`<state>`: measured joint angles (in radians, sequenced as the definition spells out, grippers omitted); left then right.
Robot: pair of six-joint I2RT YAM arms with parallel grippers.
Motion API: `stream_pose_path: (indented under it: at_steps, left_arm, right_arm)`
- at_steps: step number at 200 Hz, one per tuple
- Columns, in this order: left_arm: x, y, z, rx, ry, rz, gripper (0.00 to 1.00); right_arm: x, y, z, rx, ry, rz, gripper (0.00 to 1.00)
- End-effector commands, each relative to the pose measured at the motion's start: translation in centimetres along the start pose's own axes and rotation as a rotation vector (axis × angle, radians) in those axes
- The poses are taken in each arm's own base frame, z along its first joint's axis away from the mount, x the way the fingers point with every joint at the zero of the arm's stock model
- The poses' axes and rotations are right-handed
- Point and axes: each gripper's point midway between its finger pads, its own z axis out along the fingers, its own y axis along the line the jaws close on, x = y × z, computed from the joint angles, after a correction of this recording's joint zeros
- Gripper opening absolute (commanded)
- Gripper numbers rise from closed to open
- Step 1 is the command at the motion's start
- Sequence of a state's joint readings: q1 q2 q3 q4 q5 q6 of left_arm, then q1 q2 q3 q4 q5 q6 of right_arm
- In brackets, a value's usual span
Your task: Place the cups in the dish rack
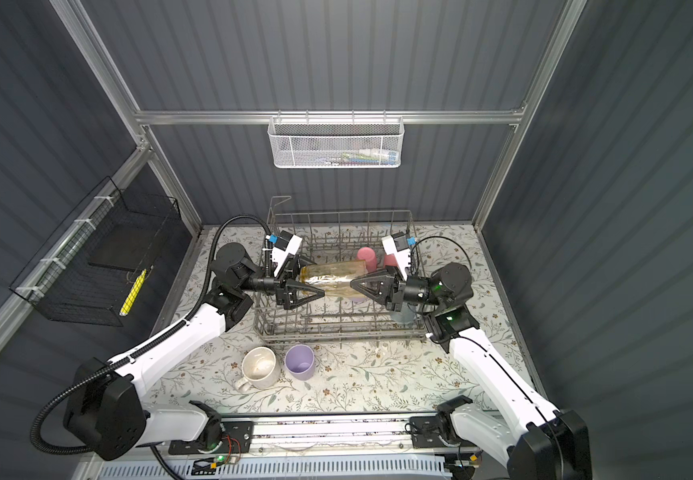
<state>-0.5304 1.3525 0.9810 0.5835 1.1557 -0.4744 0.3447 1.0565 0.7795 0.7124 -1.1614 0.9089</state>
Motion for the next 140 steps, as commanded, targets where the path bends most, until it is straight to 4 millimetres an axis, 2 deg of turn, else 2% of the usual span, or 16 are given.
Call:
stream_pose_path:
  at_steps: [1, 97, 140]
  left_arm:
    - [-0.7, -0.7, 0.6, 0.04, 0.004, 0.041, 0.81]
    - [-1.3, -1.1, 0.8, 0.056, -0.036, 0.064, 0.83]
    - [-1.2, -0.9, 0.9, 0.061, -0.029, 0.052, 0.74]
  right_arm:
    - [-0.8, 1.0, -0.1, -0.031, -0.023, -0.057, 0.0]
    - [0.4, 0.6, -0.2, -0.039, -0.003, -0.025, 0.0]
    - [0.1, 0.6, -0.1, -0.037, -0.009, -0.035, 0.0]
